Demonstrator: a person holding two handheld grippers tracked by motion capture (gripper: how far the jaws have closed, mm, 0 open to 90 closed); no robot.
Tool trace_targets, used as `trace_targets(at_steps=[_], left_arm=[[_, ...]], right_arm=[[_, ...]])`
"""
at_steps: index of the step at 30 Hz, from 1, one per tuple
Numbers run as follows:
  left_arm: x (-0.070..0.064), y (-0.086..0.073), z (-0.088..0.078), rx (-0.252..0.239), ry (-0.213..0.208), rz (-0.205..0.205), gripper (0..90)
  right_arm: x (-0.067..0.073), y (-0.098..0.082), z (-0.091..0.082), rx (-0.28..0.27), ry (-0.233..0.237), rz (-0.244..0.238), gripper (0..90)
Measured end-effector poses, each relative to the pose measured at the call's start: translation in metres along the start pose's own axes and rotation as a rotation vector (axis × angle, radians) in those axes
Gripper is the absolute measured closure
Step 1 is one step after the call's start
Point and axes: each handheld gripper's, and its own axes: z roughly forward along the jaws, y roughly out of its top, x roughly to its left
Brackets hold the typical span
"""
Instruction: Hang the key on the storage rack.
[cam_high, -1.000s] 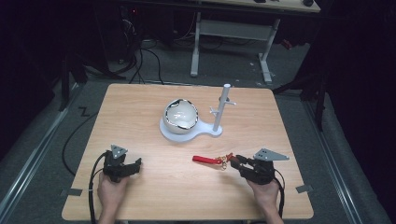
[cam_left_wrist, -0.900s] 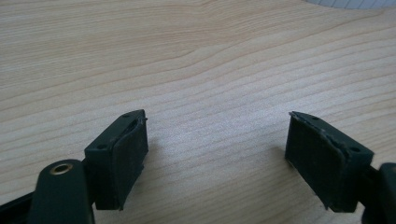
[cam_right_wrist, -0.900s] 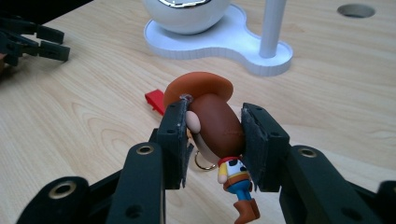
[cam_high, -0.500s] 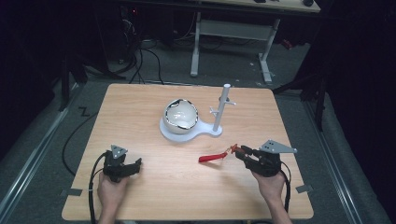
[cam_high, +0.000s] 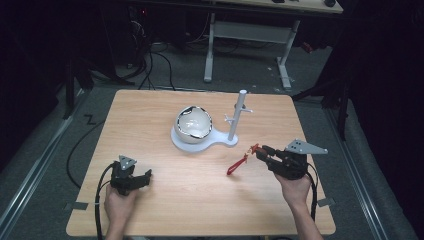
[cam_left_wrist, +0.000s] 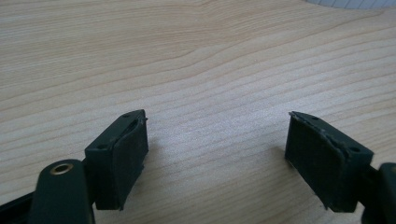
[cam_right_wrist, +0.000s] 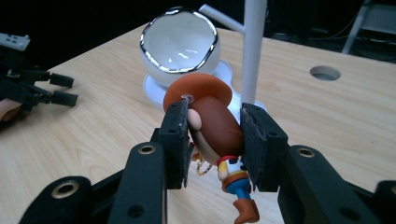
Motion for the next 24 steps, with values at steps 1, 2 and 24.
trace_targets(at_steps=[1,2,24], left_arm=[[0.0,0.0,0.0,0.0,-0.001,-0.001,21.6],[0.0,0.0,0.0,-0.001,-0.002,-0.002,21.6],[0.0,0.0,0.0,0.0,-0.001,0.001,21.7]], right_arm=[[-0.001,0.003,0.0,-0.003,-0.006,-0.004,64.0],[-0.001,0.003,0.0,-0.003,-0.006,-0.004,64.0],[-0.026,0.054,-0.011,-0.07,-0.036,0.004,64.2]])
